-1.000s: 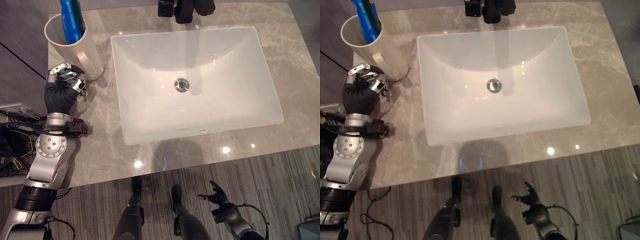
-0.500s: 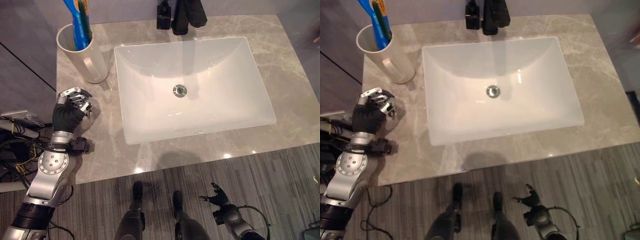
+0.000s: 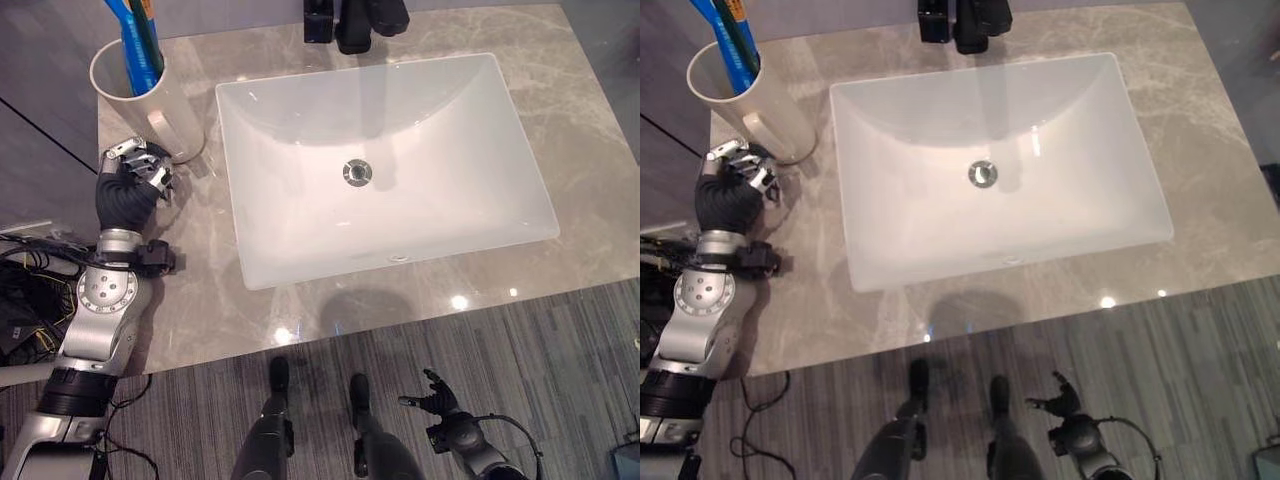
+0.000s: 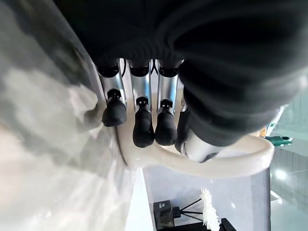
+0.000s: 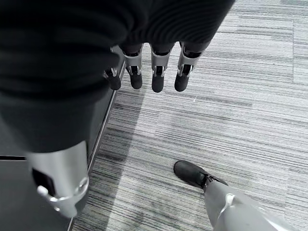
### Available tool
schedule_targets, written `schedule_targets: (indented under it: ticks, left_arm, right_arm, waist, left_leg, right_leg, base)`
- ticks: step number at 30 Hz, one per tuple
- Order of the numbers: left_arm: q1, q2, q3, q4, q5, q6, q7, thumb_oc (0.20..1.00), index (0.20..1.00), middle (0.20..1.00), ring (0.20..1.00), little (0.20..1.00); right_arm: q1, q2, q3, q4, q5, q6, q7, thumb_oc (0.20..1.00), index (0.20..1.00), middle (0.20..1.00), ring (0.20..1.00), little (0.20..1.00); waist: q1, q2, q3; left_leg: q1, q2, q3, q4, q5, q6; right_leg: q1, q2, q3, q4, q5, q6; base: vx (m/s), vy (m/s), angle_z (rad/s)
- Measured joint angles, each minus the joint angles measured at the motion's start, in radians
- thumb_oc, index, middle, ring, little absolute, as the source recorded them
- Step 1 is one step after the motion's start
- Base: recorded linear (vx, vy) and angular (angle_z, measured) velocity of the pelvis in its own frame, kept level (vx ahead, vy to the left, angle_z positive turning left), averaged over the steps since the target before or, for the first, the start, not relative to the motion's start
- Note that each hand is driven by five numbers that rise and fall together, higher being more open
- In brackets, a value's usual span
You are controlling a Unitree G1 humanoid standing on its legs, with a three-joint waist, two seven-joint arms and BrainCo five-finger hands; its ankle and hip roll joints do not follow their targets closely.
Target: Put brush and paste in cup on sink, flatten towel.
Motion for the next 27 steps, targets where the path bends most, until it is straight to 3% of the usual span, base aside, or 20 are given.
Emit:
schedule_targets:
  ticks: [27]
  left_arm:
    - [-0.285,0.063,-0.068,0.199,0.013,-0.008,0.104,0.200,0.200,0.200,0.200,0.200]
  right_arm:
    - [-0.008,-0.004,0.041,-0.048,0.038,-0.009,0.000,1.000,1.000,1.000,1.000,1.000]
  waist:
    - [-0.020,-0.034,0.020]
  left_leg:
    - [-0.037,0.013,0.014,0.003,0.003,-0.004]
  right_leg:
    - [-0.043,0.012,0.015,0.000,0.012,-0.005]
  base:
    - [0.00,-0.001,-0.01]
